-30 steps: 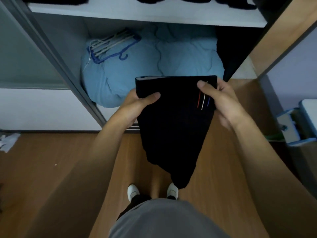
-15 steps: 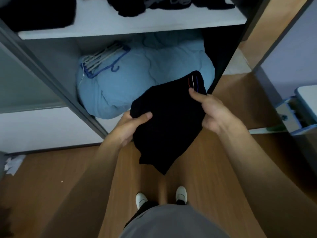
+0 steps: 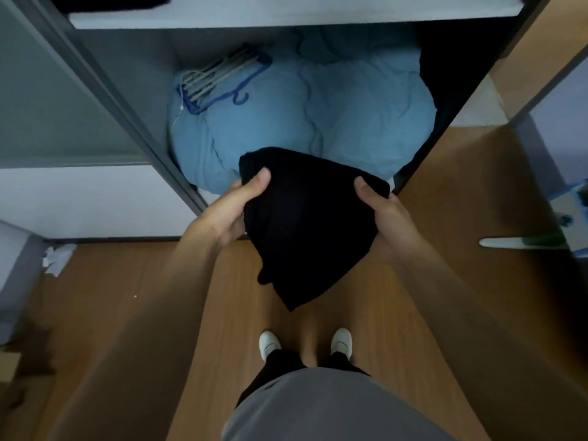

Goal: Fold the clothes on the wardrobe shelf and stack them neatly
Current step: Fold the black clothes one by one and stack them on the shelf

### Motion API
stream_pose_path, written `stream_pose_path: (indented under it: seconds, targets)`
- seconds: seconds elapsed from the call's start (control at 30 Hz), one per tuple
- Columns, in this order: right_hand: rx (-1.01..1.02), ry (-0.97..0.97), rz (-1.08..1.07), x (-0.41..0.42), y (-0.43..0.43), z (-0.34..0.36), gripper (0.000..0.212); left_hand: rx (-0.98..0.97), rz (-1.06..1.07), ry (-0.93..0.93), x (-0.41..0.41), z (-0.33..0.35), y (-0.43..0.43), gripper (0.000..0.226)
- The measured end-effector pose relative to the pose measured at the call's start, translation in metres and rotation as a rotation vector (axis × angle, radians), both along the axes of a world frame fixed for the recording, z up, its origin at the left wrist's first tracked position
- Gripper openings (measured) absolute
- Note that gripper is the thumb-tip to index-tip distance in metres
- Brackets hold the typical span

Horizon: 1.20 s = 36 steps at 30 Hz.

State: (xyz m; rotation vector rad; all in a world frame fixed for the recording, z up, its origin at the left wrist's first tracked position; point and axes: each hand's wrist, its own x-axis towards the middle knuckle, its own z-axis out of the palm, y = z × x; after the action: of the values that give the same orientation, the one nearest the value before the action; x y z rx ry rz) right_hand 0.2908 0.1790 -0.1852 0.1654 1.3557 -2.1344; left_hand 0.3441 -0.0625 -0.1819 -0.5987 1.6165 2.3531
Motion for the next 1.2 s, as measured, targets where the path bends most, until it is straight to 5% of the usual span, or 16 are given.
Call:
stream_pose_path:
  seconds: [0.23,0.37,0.5,0.7,0.9,1.2]
  targets:
    - [0.263,-0.117,0.064,-0.018,-0.008,0.033,0.019,-0.137,0.096,-0.011,0.006,-0.016,0.006,0.024]
    - [0.134,-0.015,0.078,-0.016,0.0,0.032,0.035,-0.009,0.214,-0.004,-0.003,0.0,0.003,0.026]
    - [0.076,-0.078,0.111,0.021,-0.013,0.005,0.03,0.112,0.192,-0.152,-0.006,0.007,0.002,0.038]
    - [-0.007,-0.155,-0.005,0.02,-0.021,0.009,0.047,0.254,0.13,-0.14,0.023,-0.031,-0.015,0.052]
    - [0.206,-0.147,-0.001,0.006,-0.016,0.012,0.034,-0.173,0.145,-0.152,0.017,-0.036,0.008,0.016]
    - [0.078,-0.039,0.022,0.009,-0.004,-0.007,0.049,0.105,0.208,-0.103,-0.005,-0.006,0.022,0.032]
